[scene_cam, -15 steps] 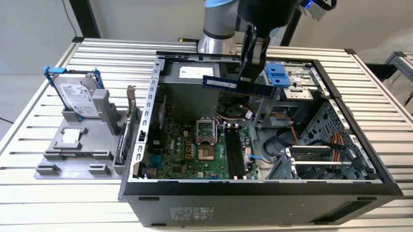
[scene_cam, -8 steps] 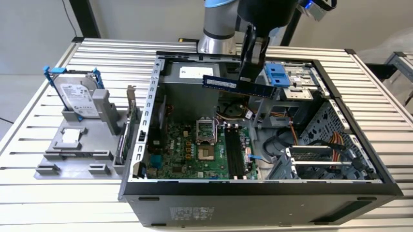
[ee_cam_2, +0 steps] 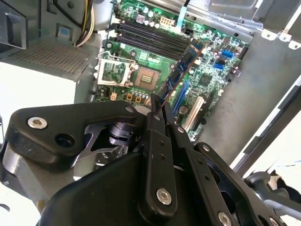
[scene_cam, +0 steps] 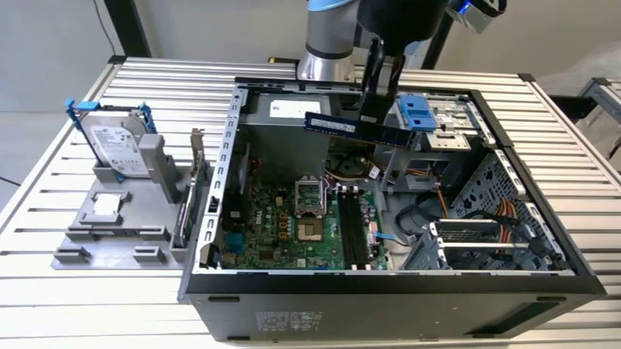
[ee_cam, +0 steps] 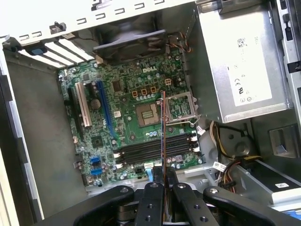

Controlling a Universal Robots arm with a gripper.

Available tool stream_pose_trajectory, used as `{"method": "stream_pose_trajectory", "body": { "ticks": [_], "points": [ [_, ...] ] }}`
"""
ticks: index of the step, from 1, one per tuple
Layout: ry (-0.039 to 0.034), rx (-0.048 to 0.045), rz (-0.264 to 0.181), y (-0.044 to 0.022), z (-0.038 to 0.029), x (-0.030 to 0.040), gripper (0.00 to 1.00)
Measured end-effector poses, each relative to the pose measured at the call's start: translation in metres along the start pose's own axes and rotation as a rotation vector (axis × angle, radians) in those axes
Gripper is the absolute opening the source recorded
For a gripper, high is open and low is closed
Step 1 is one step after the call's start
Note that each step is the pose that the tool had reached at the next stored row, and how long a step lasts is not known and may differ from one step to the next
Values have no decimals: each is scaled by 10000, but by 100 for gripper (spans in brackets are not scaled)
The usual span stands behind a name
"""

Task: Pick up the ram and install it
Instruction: 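Insert the ram into the slot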

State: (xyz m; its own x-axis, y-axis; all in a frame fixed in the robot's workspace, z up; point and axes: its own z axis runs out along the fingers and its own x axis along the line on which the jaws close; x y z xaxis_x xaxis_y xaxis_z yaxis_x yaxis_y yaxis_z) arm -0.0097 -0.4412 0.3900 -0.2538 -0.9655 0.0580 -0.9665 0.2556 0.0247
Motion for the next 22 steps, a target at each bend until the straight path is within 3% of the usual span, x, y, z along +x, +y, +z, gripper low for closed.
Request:
{"method": "stream_pose_trajectory", "body": {
  "ticks": [22],
  "points": [
    [-15,-36,619,0,0,0,0]
  ]
}}
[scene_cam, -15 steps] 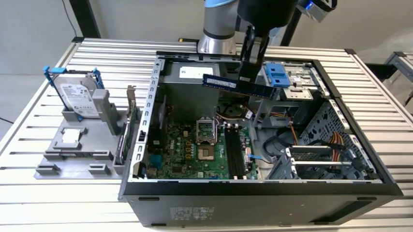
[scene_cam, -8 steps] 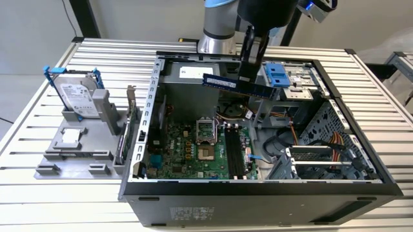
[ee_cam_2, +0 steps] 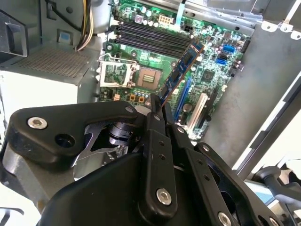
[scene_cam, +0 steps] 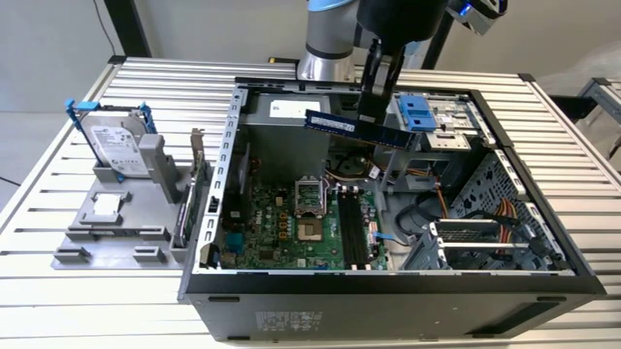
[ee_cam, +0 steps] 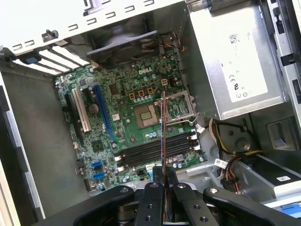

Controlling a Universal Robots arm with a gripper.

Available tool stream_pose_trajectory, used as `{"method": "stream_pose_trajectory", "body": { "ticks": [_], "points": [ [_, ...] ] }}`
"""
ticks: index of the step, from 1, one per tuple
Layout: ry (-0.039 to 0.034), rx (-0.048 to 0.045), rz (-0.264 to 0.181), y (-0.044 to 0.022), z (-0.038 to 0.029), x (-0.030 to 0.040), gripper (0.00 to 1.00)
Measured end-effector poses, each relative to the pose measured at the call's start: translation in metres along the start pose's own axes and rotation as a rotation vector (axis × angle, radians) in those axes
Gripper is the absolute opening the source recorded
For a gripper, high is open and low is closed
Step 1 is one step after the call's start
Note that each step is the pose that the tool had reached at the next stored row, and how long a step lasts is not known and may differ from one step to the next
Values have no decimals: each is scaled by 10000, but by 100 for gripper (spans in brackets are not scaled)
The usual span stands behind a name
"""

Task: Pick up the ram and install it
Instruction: 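Insert the ram into the slot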

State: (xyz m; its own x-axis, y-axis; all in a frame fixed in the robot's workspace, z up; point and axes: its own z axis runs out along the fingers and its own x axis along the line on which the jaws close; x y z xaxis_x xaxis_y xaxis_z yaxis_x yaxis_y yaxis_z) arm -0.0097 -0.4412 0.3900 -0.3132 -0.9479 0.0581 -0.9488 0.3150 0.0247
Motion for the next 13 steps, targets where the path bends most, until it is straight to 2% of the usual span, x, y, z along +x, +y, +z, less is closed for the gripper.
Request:
{"method": "stream_pose_trajectory", "body": {
  "ticks": [13],
  "points": [
    [-9,-20,348,0,0,0,0]
  ]
}}
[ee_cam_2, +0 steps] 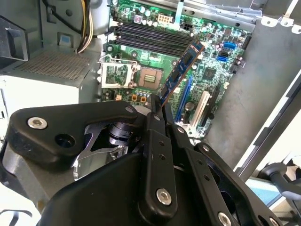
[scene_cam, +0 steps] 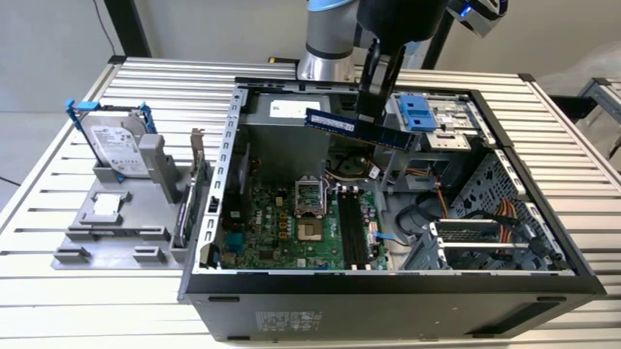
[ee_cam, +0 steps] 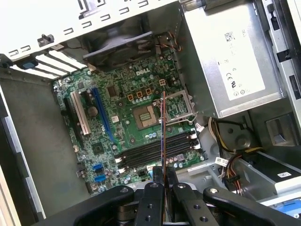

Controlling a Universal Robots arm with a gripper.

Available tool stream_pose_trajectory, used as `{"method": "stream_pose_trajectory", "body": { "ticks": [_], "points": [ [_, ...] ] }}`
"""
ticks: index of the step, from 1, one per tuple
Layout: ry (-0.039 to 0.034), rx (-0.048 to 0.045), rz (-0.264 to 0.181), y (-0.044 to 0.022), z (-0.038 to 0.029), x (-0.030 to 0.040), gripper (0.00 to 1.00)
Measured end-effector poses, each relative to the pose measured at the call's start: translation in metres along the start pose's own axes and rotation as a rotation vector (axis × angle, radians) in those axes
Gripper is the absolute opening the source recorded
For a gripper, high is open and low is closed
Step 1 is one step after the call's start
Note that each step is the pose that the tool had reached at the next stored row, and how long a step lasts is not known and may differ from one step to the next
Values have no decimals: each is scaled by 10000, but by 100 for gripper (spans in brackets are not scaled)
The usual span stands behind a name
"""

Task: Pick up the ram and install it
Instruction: 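Insert the ram into the slot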

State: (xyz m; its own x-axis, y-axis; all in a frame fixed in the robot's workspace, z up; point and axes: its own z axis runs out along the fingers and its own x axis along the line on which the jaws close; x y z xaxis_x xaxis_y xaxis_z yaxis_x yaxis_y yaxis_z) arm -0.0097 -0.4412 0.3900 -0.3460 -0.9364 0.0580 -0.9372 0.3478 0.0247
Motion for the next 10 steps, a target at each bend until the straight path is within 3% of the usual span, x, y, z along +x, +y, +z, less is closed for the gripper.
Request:
{"method": "stream_pose_trajectory", "body": {
  "ticks": [10],
  "points": [
    [-6,-11,197,0,0,0,0]
  ]
}}
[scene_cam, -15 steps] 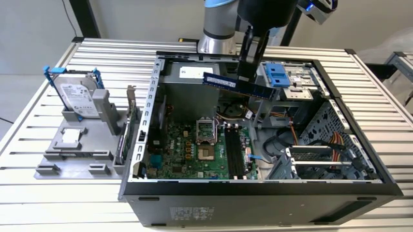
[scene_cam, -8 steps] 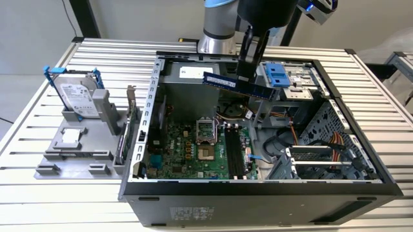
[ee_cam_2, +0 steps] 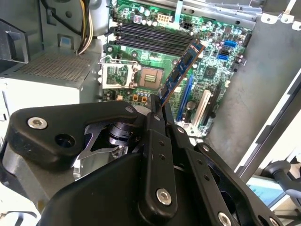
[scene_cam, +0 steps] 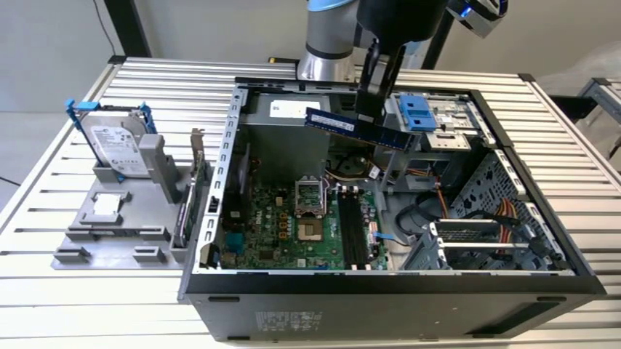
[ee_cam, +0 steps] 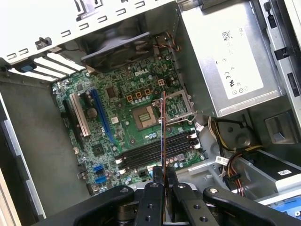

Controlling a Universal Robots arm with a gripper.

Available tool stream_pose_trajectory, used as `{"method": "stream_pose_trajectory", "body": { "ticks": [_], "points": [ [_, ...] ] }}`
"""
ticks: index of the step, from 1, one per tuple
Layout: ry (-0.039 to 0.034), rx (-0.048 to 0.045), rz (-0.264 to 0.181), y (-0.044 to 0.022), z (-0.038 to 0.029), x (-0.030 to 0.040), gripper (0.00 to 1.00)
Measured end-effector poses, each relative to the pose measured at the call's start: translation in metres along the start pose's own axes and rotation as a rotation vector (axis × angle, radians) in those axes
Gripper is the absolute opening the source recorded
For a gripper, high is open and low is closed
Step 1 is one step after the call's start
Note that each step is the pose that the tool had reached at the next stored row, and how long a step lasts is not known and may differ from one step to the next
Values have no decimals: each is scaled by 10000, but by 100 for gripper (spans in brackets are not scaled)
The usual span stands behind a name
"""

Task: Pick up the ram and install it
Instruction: 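Insert the ram into the slot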

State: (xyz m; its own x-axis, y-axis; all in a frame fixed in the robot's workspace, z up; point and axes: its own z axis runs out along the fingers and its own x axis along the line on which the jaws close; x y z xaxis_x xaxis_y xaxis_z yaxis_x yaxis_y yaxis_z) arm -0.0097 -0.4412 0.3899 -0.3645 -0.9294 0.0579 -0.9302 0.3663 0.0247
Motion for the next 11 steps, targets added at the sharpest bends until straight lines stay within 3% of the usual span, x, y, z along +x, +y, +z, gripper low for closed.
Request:
{"method": "stream_pose_trajectory", "body": {
  "ticks": [11],
  "points": [
    [0,-2,39,0,0,0,0]
  ]
}}
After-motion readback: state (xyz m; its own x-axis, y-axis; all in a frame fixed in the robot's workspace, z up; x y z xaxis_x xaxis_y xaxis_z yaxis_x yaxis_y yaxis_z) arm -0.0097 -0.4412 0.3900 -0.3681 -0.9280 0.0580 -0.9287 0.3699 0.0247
